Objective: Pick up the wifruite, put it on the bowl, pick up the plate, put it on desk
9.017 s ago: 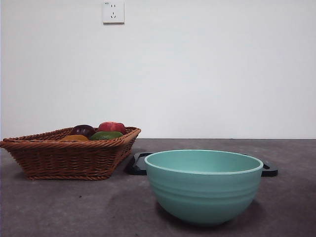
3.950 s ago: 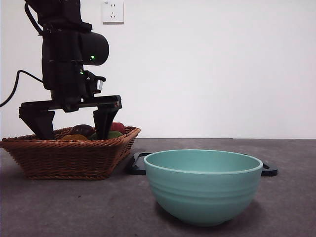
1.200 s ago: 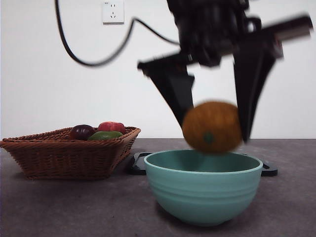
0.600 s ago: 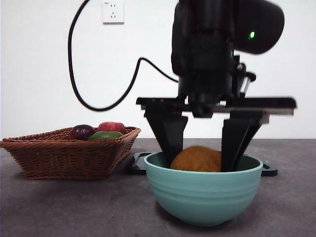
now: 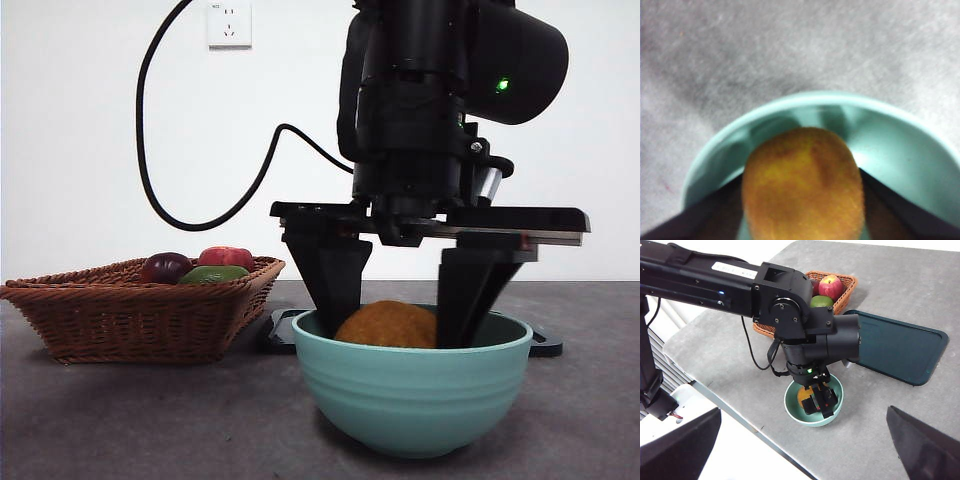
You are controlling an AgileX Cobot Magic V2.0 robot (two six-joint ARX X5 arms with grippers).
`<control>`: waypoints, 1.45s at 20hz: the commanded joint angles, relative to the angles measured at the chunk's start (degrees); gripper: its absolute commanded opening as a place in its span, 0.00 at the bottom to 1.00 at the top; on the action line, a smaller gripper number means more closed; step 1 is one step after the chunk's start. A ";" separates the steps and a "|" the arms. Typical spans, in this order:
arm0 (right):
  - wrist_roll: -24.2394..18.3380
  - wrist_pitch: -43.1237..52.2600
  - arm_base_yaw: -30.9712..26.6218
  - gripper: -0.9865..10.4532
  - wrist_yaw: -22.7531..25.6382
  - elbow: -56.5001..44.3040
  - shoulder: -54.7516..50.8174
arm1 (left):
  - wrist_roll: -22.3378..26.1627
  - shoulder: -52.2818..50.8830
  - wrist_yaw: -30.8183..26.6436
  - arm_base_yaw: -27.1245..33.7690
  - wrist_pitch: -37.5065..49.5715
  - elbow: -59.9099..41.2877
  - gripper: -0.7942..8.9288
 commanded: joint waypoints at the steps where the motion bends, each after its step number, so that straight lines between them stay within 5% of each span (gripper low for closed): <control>1: -0.85 -0.02 0.24 0.59 0.20 1.22 0.04 | 0.92 1.25 -0.09 -0.70 -0.02 1.68 0.51; 10: -0.90 0.37 0.24 0.59 0.24 1.22 0.04 | 2.16 -4.44 -1.25 -1.22 -0.92 3.63 0.51; 14: -0.90 0.85 0.24 0.59 0.24 1.22 0.04 | 3.52 -11.98 -3.21 -1.44 -2.80 3.63 0.61; 29: -1.01 0.81 0.24 0.59 2.97 1.20 0.04 | 11.47 -39.19 -3.56 -1.77 -13.03 3.52 0.69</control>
